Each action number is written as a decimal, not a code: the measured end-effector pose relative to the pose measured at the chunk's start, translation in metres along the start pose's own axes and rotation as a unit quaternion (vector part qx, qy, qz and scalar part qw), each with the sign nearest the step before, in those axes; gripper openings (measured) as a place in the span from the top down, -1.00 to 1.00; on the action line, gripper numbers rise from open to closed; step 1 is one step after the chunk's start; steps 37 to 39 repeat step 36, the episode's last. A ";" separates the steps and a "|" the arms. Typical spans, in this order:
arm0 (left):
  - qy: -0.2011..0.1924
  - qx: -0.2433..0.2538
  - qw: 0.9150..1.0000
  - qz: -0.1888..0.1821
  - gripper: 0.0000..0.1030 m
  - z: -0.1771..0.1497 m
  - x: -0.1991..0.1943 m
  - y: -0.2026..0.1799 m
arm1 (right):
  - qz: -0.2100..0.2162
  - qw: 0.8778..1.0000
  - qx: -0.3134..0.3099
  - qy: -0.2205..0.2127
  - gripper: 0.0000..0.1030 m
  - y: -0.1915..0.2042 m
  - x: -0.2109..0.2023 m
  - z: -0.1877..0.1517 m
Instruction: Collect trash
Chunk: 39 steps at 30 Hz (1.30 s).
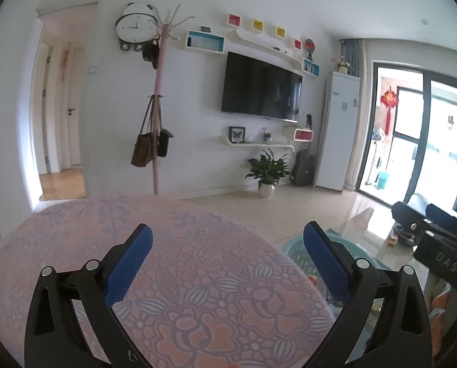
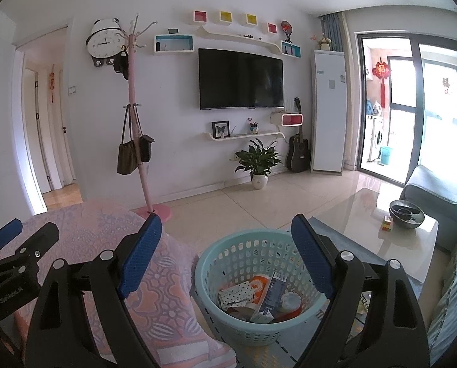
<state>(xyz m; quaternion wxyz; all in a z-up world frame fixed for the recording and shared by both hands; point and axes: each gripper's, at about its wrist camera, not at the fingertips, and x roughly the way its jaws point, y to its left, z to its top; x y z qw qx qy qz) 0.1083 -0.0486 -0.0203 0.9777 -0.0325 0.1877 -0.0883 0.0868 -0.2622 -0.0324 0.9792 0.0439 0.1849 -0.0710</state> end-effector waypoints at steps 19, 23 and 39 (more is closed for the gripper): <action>0.002 -0.004 0.993 0.117 -0.85 0.017 -0.072 0.011 | 0.004 0.999 0.006 0.042 -0.60 0.011 -0.016 0.011; 0.006 0.008 0.991 0.133 -0.85 0.017 -0.078 0.012 | 0.005 0.999 0.000 0.045 -0.60 0.016 -0.021 0.009; 0.033 -0.026 0.992 0.118 -0.85 0.006 -0.089 0.030 | 0.015 0.999 -0.014 0.047 -0.60 0.024 -0.038 0.001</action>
